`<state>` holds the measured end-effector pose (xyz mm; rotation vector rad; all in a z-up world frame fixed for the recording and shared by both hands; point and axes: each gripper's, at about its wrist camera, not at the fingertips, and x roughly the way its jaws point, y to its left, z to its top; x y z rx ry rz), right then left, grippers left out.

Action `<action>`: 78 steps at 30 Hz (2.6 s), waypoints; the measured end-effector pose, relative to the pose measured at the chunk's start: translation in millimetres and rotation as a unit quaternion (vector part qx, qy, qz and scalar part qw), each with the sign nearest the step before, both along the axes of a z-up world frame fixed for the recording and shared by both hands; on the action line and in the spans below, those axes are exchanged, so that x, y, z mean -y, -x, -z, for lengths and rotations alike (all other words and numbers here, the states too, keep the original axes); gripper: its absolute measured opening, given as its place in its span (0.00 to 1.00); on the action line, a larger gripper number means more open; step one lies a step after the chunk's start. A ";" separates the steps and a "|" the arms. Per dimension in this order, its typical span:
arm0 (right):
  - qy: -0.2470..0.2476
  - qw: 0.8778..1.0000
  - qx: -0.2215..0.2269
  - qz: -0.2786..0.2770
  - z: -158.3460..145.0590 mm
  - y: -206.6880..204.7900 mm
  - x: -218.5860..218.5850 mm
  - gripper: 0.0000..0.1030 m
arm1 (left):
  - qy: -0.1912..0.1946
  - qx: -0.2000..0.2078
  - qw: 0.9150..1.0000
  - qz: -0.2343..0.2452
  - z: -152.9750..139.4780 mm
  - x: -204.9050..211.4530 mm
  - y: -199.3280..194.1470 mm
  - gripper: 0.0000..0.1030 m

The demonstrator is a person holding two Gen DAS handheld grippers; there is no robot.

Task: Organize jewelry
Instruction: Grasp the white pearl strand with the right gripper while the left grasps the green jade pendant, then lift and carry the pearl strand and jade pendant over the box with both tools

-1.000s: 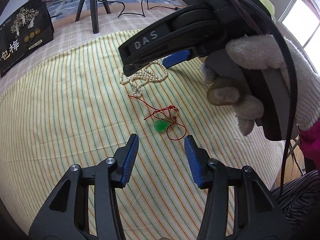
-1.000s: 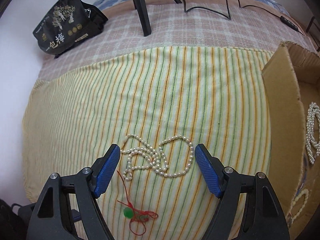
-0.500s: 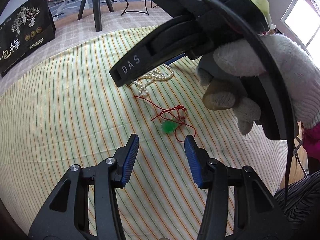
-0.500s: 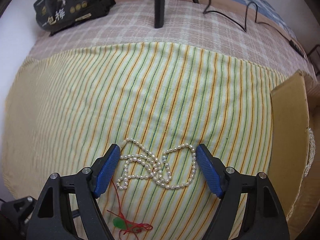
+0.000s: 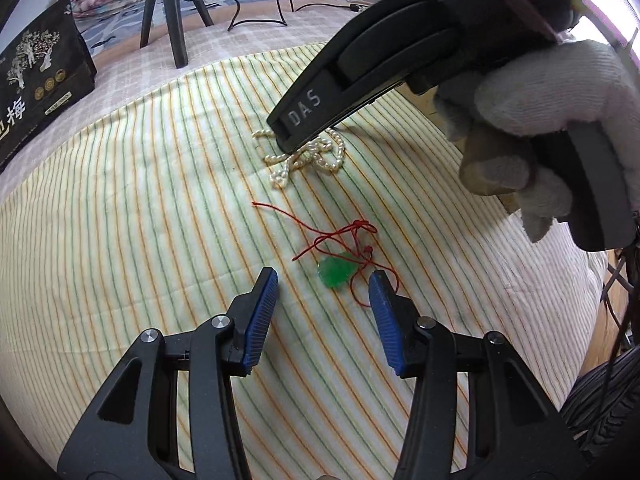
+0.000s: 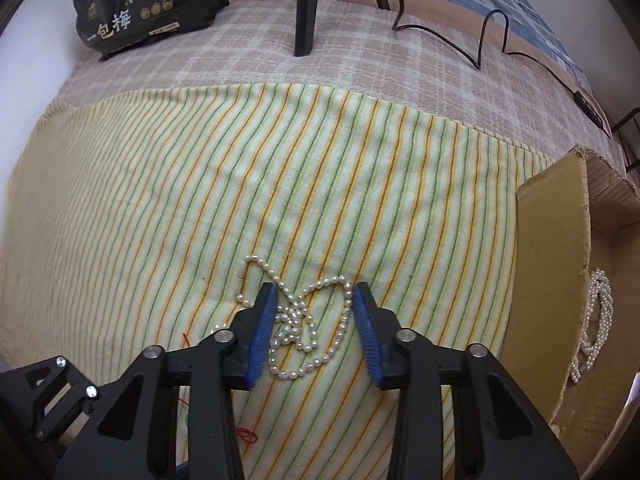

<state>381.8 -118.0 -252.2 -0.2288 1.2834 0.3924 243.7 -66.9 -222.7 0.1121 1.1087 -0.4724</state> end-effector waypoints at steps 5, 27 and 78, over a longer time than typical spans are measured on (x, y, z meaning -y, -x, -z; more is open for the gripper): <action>-0.005 1.000 0.002 0.009 -0.6 -3.2 10.3 0.09 | -0.006 0.010 1.000 0.012 4.2 10.2 -3.2 0.42; -0.116 0.992 0.011 0.045 -24.5 18.6 66.7 0.06 | 0.000 0.037 0.999 0.014 -9.9 5.0 4.4 0.14; -0.181 0.958 0.176 0.136 -175.6 127.1 252.8 0.05 | 0.110 0.156 0.982 0.013 -167.0 67.5 -31.2 0.14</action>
